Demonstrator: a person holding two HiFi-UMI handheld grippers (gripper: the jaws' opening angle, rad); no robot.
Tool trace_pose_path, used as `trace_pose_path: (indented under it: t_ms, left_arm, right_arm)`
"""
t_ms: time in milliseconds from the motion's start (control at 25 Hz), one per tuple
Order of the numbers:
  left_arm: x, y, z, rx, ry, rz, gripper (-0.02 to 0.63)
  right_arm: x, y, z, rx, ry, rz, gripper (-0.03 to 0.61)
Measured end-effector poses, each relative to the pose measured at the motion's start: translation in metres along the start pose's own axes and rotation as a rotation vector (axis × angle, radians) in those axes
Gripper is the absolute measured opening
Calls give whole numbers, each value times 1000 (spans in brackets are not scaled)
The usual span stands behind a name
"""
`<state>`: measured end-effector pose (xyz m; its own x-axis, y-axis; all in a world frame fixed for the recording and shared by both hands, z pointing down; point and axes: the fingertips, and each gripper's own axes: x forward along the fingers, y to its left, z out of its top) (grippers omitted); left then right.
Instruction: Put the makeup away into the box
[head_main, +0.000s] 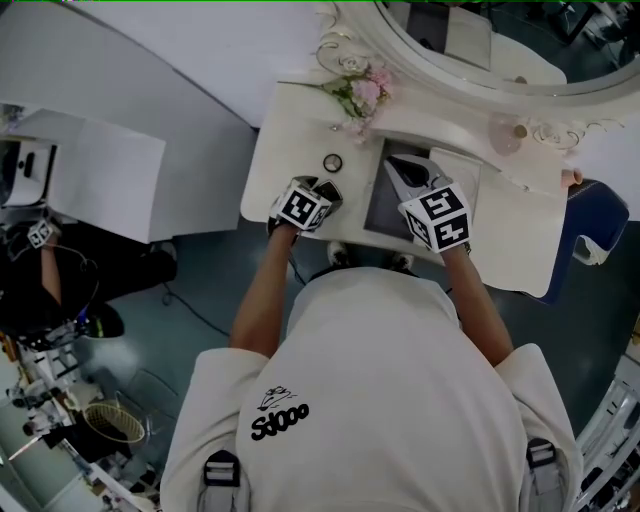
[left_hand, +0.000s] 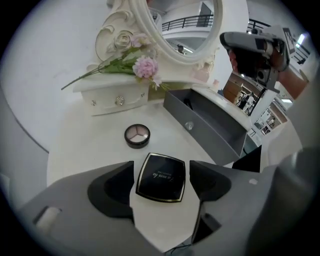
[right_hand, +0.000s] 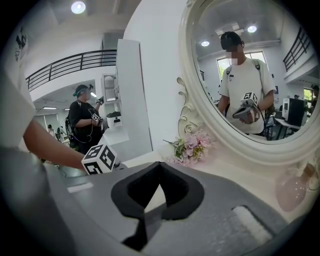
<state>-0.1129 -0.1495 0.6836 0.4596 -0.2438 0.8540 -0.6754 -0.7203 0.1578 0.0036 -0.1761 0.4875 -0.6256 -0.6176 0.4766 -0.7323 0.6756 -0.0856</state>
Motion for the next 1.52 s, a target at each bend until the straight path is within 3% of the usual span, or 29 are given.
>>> trace_pose_path:
  t_ms: [160, 320, 440, 680, 840, 960, 1080, 1320, 1520]
  left_arm:
    - [18, -6, -25, 68, 104, 6, 373]
    - [18, -1, -23, 101, 80, 35, 353]
    - [18, -1, -23, 76, 75, 21, 351]
    - [1, 1, 6, -46, -48, -27, 351]
    - [-27, -10, 53, -88, -200, -123, 351]
    - [-48, -31, 97, 3, -275, -181, 351]
    - [-53, -61, 126, 153, -269, -233, 353]
    - [-19, -109, 139, 407, -132, -274, 353]
    - [17, -145, 127, 527, 9, -340, 353]
  right_arm:
    - [-6, -5, -4, 4, 6, -15, 2]
    - [-10, -11, -8, 16, 8, -30, 2]
    - [-14, -14, -11, 16, 13, -38, 2]
    - [-21, -18, -9, 10, 7, -54, 2]
    - [-27, -25, -8, 11, 3, -74, 2]
    - [-32, -30, -7, 14, -3, -93, 2]
    - [-40, -34, -8, 23, -11, -113, 2]
    - [-61, -42, -21, 46, -1, -171, 2]
    - [-87, -55, -42, 101, 13, -248, 2]
